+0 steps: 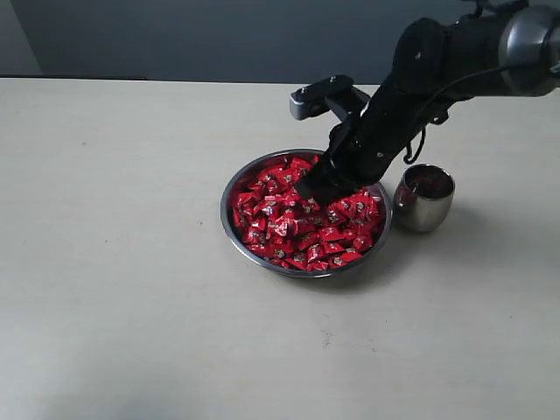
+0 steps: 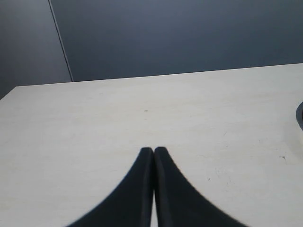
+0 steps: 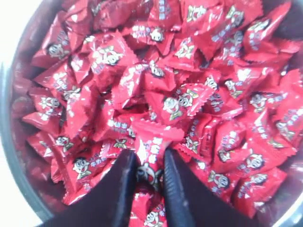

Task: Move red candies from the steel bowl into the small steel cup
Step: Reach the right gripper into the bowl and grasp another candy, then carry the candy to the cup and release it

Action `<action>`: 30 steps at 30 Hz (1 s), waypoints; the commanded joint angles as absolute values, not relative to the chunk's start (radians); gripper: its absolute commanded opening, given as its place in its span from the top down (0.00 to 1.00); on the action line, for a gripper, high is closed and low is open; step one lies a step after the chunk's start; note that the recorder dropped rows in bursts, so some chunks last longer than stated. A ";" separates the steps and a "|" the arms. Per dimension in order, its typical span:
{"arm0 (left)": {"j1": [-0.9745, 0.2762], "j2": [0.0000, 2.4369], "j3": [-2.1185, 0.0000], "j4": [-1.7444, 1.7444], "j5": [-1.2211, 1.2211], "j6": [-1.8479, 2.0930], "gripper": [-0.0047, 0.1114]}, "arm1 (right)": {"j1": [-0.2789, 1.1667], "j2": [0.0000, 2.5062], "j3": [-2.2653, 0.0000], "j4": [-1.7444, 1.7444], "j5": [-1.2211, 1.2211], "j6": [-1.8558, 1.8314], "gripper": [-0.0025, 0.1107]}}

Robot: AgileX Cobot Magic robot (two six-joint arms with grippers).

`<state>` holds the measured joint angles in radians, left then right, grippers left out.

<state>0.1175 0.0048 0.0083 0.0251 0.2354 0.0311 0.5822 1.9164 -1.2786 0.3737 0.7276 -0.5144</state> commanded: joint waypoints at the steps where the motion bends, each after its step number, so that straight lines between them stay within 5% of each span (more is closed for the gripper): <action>1: 0.120 0.000 0.000 0.027 0.231 0.029 0.96 | 0.581 1.841 -1.284 0.323 0.746 -0.494 0.97; 18: 0.120 0.000 0.000 0.027 0.231 0.029 0.96 | 0.308 1.781 -1.280 0.209 0.763 -0.362 0.97; 30: 0.120 0.000 0.000 0.027 0.231 0.029 0.96 | 0.290 1.838 -1.280 0.255 0.823 -0.367 0.97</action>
<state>0.1175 0.0048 0.0083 0.0251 0.2354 0.0311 0.2945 1.8369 -1.2786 0.2537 0.8192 -0.3623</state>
